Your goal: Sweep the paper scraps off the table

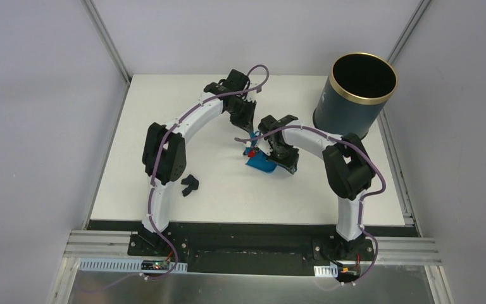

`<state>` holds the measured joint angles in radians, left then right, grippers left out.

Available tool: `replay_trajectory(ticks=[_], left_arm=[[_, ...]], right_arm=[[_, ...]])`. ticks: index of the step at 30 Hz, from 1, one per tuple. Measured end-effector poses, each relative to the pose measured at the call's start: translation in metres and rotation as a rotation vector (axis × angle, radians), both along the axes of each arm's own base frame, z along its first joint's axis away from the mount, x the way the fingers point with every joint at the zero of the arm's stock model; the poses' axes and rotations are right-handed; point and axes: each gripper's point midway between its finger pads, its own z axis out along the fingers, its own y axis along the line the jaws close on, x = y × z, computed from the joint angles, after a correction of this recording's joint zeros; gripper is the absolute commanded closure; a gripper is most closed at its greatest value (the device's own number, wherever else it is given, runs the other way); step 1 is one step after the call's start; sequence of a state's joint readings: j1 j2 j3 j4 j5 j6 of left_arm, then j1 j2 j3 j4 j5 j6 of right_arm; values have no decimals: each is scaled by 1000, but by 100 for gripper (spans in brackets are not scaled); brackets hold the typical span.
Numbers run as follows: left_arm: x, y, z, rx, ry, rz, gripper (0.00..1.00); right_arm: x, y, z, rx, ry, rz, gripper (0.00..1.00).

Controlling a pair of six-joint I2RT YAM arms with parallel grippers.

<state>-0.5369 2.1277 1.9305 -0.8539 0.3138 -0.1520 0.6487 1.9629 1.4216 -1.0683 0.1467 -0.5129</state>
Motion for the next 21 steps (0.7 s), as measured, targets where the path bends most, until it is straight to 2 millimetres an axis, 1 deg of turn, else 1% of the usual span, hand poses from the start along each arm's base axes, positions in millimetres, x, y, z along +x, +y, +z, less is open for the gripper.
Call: replay_trajectory(ticks=[4, 13, 17, 21], left_arm=[[-12, -13, 4, -84, 76, 8, 100], [-27, -21, 8, -166, 157, 43, 100], [-31, -21, 11, -171, 167, 40, 100], [-34, -11, 13, -126, 156, 50, 100]], right_arm=[[-1, 0, 1, -7, 1, 3, 100], [-9, -6, 2, -18, 12, -3, 100], [-10, -6, 3, -4, -6, -3, 100], [-11, -7, 4, 24, -36, -2, 100]])
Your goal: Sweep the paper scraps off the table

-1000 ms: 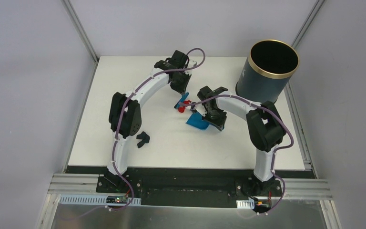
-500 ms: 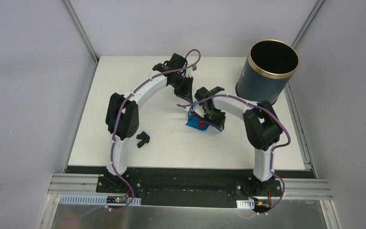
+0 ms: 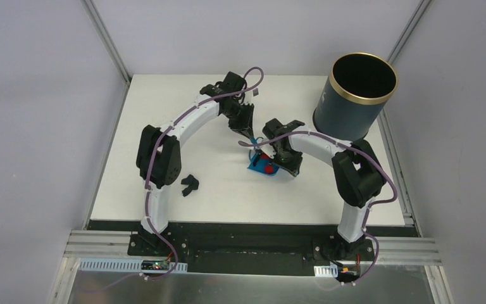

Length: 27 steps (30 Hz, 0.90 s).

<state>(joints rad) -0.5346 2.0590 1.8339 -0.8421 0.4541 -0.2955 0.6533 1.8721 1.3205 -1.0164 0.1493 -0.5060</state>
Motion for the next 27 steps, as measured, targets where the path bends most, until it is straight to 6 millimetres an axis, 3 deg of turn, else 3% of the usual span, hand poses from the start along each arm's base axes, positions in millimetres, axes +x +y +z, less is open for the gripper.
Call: replay_trajectory(ticks=[5, 10, 18, 22, 27], left_arm=[[0, 23, 9, 86, -24, 12, 100], [-1, 48, 31, 169, -74, 23, 100], [-36, 119, 84, 362, -207, 105, 100], [-67, 158, 78, 484, -200, 140, 100], [-101, 201, 44, 671, -119, 149, 100]], right_arm=[[-4, -2, 2, 44, -46, 7, 100], [-5, -1, 16, 106, -110, 23, 100], [-12, 13, 36, 226, -171, 75, 100], [-30, 22, 26, 213, -130, 143, 100], [-56, 42, 14, 175, -73, 270, 100]])
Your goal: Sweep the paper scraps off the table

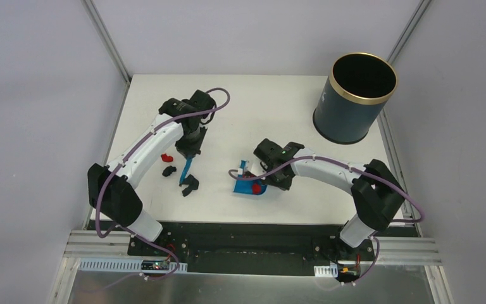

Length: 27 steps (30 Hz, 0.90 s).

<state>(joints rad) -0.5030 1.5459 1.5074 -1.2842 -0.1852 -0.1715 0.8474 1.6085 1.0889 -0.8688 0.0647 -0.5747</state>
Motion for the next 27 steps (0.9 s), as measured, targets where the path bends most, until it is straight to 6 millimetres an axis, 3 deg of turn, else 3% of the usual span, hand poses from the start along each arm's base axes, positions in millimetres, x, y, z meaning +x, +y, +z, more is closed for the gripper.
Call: replay_trajectory(ticks=[5, 12, 19, 25, 27], left_arm=[[-16, 17, -23, 83, 67, 26, 100], [-22, 9, -46, 52, 119, 53, 100], [-25, -38, -64, -164, 194, 50, 100], [-28, -95, -53, -438, 241, 7, 100], [-28, -103, -51, -479, 249, 0, 100]], right_arm=[[-20, 10, -11, -78, 52, 88, 100], [-24, 31, -13, -132, 60, 151, 100], [-24, 41, -24, -180, 78, 170, 100], [-24, 42, -25, -181, 78, 168, 100], [-23, 41, -24, -185, 75, 167, 100]])
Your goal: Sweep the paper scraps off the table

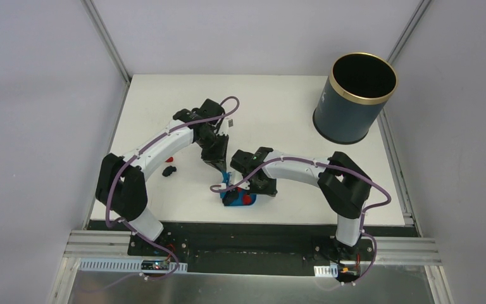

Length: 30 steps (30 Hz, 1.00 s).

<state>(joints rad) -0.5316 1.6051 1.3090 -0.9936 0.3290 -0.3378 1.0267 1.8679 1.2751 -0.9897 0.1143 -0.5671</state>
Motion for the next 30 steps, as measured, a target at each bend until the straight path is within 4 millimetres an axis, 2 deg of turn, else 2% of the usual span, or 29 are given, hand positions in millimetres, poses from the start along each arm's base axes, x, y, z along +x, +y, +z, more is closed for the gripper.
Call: replay_trajectory(ticks=[5, 16, 23, 27, 30], left_arm=[[-2, -8, 7, -59, 3, 0, 100], [-1, 1, 41, -51, -90, 9, 100], [5, 27, 70, 52, -209, 19, 100], [18, 56, 89, 145, -368, 71, 100], [25, 79, 92, 190, -439, 126, 100]], right_arm=[[0, -1, 0, -2, -3, -1, 100], [4, -3, -3, 45, -34, -15, 100], [13, -12, 8, 109, -77, -58, 100], [16, -14, 27, 166, -111, -69, 100], [14, -12, 43, 218, -126, -68, 100]])
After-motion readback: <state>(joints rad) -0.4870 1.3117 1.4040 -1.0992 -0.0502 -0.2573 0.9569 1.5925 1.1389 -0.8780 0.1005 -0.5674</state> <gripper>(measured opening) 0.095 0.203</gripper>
